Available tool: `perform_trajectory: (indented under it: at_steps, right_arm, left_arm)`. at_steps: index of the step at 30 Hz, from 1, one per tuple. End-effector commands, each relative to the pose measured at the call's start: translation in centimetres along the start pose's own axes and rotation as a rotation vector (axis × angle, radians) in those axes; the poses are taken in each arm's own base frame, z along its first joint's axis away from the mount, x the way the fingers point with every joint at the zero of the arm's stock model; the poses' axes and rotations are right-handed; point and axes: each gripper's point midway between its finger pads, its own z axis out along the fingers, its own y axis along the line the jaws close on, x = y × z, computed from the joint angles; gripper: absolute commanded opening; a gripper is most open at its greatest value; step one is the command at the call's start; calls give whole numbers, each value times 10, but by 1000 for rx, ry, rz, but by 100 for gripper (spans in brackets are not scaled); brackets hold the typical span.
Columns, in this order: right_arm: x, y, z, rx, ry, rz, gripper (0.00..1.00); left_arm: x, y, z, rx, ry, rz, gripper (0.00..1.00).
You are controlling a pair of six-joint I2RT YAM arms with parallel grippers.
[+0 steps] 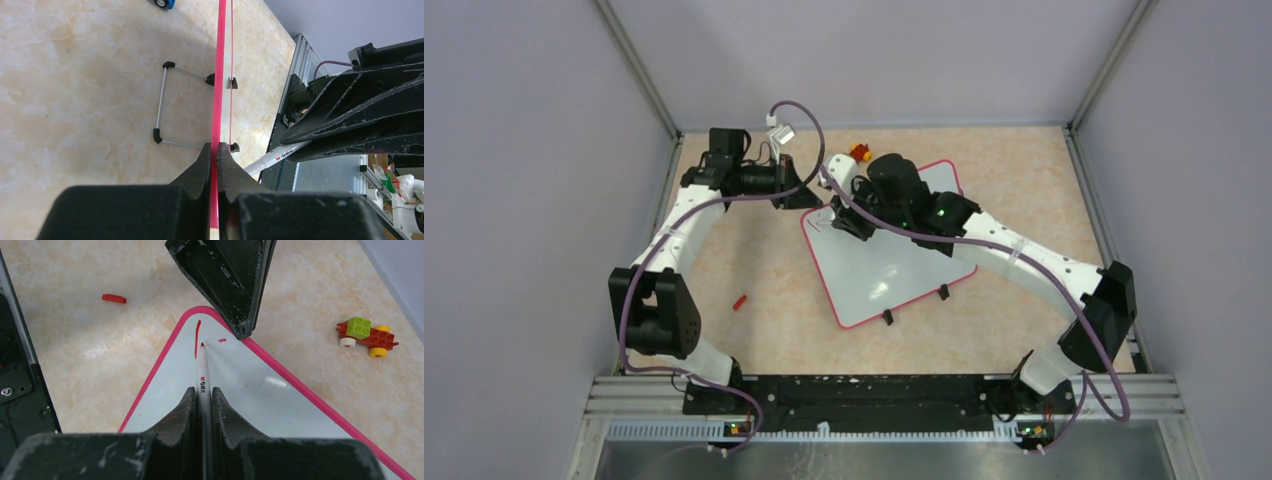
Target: Write a sentence on the whiteboard
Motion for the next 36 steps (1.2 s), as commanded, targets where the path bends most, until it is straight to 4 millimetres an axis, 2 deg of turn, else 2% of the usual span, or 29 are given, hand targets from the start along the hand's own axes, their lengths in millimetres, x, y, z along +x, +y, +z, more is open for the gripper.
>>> perform_trajectory:
  at_steps: [1, 8, 16, 25, 32, 36]
  right_arm:
    - [0, 9, 5, -28, 0, 2, 0]
    - [6, 15, 8, -47, 17, -2, 0]
    - [3, 11, 8, -27, 10, -7, 0]
    - [-9, -5, 5, 37, -17, -4, 0]
    - [-22, -26, -4, 95, -59, 25, 0]
    - [-26, -29, -7, 103, -73, 27, 0]
  left_arm:
    - [2, -3, 7, 18, 22, 11, 0]
    - [2, -3, 7, 17, 23, 10, 0]
    - [1, -3, 8, 17, 24, 10, 0]
    - [0, -4, 7, 13, 23, 14, 0]
    - [1, -4, 7, 13, 23, 13, 0]
    - [0, -3, 8, 15, 25, 11, 0]
